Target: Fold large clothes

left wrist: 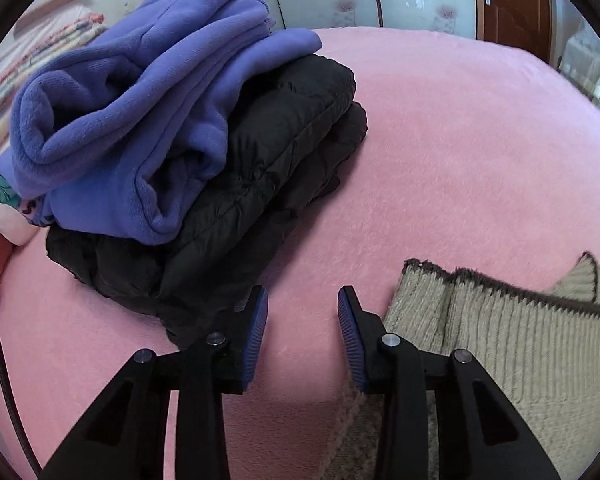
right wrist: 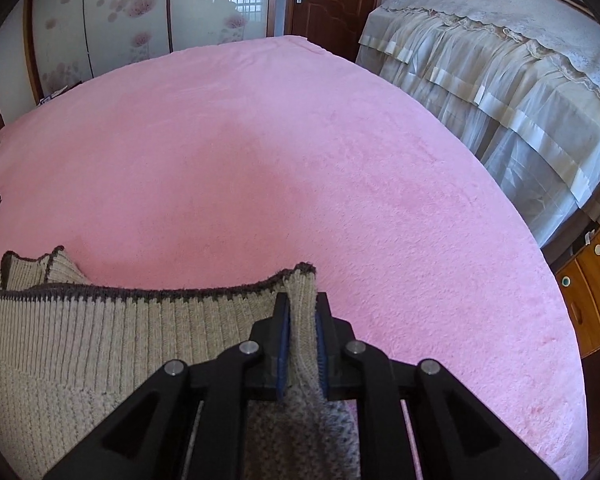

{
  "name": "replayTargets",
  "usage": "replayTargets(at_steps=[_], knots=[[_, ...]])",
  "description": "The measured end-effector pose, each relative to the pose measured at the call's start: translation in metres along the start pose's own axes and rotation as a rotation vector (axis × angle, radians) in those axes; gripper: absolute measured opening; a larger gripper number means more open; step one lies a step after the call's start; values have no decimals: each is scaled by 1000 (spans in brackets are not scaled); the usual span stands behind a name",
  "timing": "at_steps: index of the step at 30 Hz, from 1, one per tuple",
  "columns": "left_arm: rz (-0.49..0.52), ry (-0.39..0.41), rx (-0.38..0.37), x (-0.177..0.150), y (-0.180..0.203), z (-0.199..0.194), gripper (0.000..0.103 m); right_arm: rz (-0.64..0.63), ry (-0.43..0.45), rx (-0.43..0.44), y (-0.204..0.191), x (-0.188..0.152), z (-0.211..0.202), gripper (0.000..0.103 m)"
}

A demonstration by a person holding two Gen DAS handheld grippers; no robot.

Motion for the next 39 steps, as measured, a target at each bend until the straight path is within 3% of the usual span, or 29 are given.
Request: replayTargets(at_steps=[4,7,9,12,17,21,25,29,32,39], knots=[[12,94,41,-6,4,-25,36,32,-14,37,9,2,-10,21],[42,186,22,-16,8,-55,36,58,12,78,20,-2,-33,23],[76,205,1,-23,14,-68,36,38,47,98,19,-8,-53,23],[115,159,-47,-32,25,-69,36,-25,82,140,6,-19,-77,23],[154,59,-89,-46,52,-52,36,-97,9,269,-33,-28,-72,23],[206,30,-27,-47,77,-30,35,-147,-31,217,-59,-33,-47,23],[237,13,38,-42,92,-13,36,-84,-49,125,-42,-32,-23,22],[234,5,65,-36,98,-6,36,-48,-67,167,-15,-32,-16,14],[228,6,73,-36,98,-10,36,-52,-67,141,-11,-33,-23,15],[198,20,-88,-62,79,-68,49,-103,-43,166,-18,-51,-66,18]])
Point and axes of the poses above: each gripper's, at about its wrist camera, not at the fingertips, and z roughly the way its jaws point, y to its right, x to its top, the point moved 2 cm from there along z, roughly the way its jaws point, and after that the axes turned 15 degrees about -y, right-handed, at the moved point
